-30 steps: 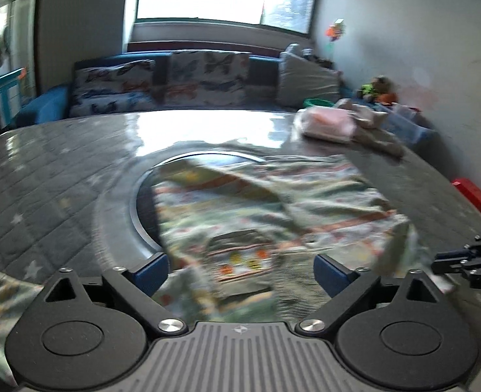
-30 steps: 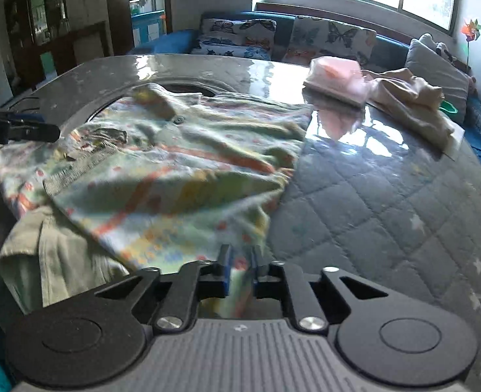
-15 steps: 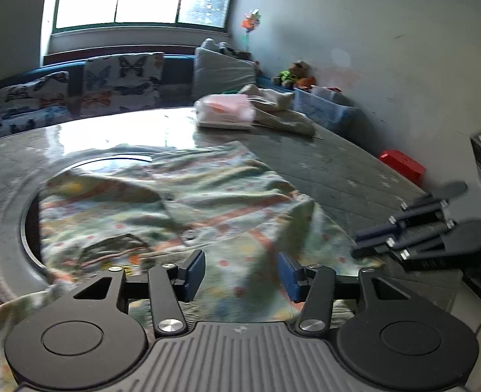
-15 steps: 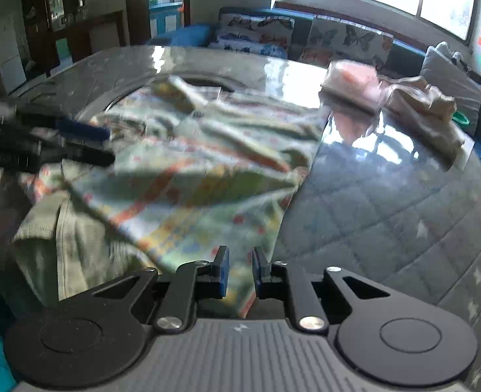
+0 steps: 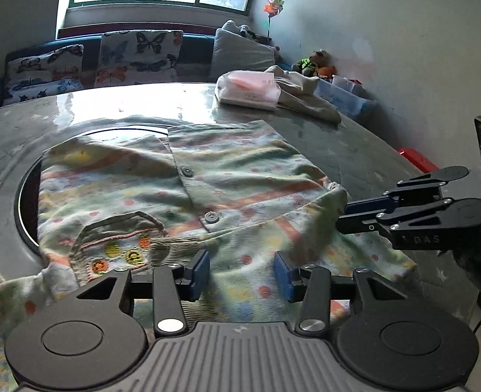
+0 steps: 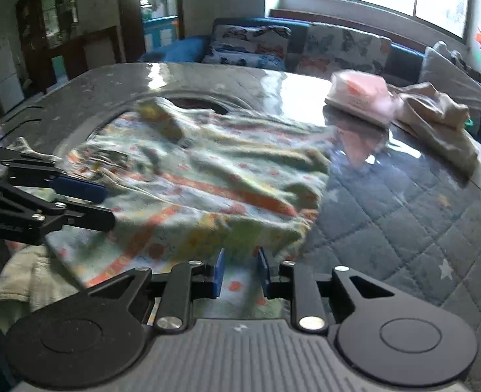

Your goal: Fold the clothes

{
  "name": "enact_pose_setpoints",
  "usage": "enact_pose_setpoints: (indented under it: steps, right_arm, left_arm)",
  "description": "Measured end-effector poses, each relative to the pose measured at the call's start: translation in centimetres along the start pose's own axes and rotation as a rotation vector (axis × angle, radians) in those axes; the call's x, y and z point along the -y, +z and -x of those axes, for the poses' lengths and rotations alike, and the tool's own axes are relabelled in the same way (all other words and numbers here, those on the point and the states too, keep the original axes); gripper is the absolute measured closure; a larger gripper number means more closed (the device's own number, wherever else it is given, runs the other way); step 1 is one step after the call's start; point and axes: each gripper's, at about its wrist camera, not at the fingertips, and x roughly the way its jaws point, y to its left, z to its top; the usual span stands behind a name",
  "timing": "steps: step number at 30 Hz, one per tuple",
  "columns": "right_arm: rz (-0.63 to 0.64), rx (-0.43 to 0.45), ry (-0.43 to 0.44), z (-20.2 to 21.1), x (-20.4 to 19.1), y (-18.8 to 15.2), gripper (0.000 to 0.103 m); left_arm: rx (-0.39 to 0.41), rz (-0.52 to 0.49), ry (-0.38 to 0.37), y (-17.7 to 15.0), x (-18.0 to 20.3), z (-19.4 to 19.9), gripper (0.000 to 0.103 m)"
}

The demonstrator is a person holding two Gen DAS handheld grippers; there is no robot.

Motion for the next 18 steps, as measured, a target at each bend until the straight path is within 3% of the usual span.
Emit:
enact_pose_setpoints:
  steps: [3,9,18]
  right_arm:
    - [0.019,0.017,0.032,-0.2,-1.2,0.5,0.073]
    - [0.041,0.001,0.040,-2.2,-3.1,1.0,0.072]
    - [0.073,0.008,0.069,-3.0,-5.6,1.5,0.066]
  left_arm:
    - [0.002,0.005,0.014,-0.1,-0.3,0.2,0.056]
    - [0.002,-0.002,0.053,-0.5,-0.6,0.9,0.055]
    - [0.060,0.083,0.137,-1.6,-3.1,5.6,0.047]
